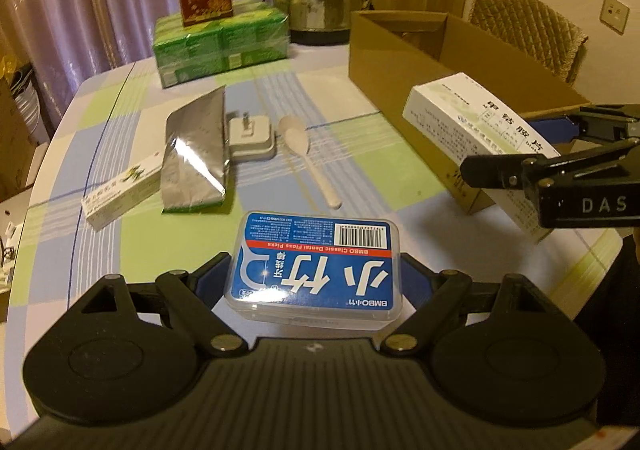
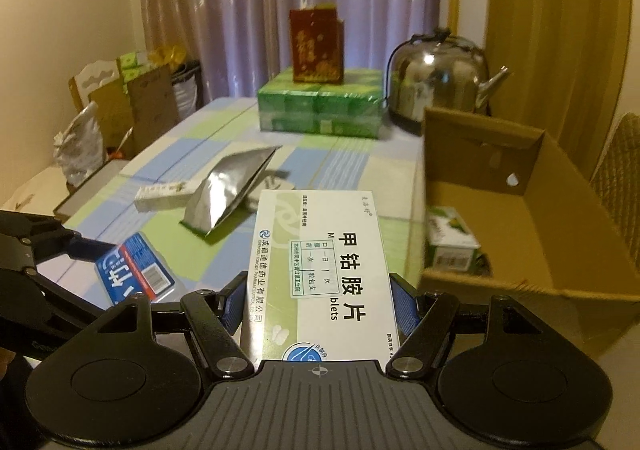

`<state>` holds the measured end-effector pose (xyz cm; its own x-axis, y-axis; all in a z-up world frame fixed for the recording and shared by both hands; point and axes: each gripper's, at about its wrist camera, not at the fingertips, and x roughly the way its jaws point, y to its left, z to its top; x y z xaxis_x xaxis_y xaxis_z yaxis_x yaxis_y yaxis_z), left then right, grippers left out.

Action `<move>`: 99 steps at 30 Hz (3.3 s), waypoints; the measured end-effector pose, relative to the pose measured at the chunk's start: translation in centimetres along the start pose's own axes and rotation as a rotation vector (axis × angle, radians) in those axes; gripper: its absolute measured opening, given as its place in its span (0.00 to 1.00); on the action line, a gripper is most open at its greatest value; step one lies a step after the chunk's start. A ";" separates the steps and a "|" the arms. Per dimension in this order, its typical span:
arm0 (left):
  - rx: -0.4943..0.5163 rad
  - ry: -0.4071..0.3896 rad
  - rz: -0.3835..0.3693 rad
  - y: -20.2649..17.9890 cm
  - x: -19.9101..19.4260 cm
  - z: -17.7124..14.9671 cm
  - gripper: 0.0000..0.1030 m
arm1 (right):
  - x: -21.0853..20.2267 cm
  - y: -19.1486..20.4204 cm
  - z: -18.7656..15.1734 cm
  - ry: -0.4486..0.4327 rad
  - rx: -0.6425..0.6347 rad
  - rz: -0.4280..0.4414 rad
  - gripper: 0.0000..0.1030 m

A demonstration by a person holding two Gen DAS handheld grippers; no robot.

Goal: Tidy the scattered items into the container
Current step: 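Carry the plastic box and medicine box over the cardboard box with both tools, then open the left tool over the cardboard box while the right tool releases the medicine box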

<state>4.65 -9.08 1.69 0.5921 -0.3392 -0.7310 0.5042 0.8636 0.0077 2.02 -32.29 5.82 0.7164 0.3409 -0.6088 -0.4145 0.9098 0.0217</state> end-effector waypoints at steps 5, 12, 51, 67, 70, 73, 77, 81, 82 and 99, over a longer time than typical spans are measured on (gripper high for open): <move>0.035 -0.040 -0.031 -1.6 -0.1 2.4 0.82 | -1.4 -2.2 1.5 -0.051 0.014 -0.041 0.66; 0.130 -0.097 -0.087 -5.2 0.8 7.0 0.82 | -2.0 -7.4 3.6 -0.089 0.061 -0.132 0.66; 0.472 -0.110 -0.308 -15.2 11.1 16.4 0.82 | 2.1 -20.5 3.2 -0.017 0.174 -0.243 0.66; 0.479 -0.046 -0.370 -15.5 13.7 16.8 0.82 | 3.2 -21.0 2.9 -0.003 0.174 -0.241 0.66; 0.472 -0.053 -0.362 -15.3 13.5 16.7 0.82 | 3.2 -20.9 2.8 -0.002 0.173 -0.241 0.66; 0.455 -0.061 -0.364 -14.9 13.2 16.7 0.82 | 3.2 -21.0 2.9 -0.002 0.173 -0.243 0.66; 0.434 -0.085 -0.357 -14.5 12.2 16.8 0.83 | 3.1 -20.9 2.9 -0.004 0.169 -0.243 0.66; 0.407 -0.105 -0.348 -13.8 11.1 16.7 0.83 | 3.1 -20.5 3.0 -0.004 0.163 -0.235 0.66; 0.401 -0.109 -0.343 -13.6 10.8 16.6 0.83 | 3.1 -20.4 3.0 -0.004 0.161 -0.233 0.66; 0.347 -0.116 -0.317 -11.9 8.9 15.4 0.83 | 4.9 -19.0 2.8 0.057 0.148 -0.197 0.66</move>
<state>13.63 -28.13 5.63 0.4313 -0.6219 -0.6536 0.8394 0.5422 0.0380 15.00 -47.23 4.64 0.7407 0.1432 -0.6564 -0.1802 0.9836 0.0111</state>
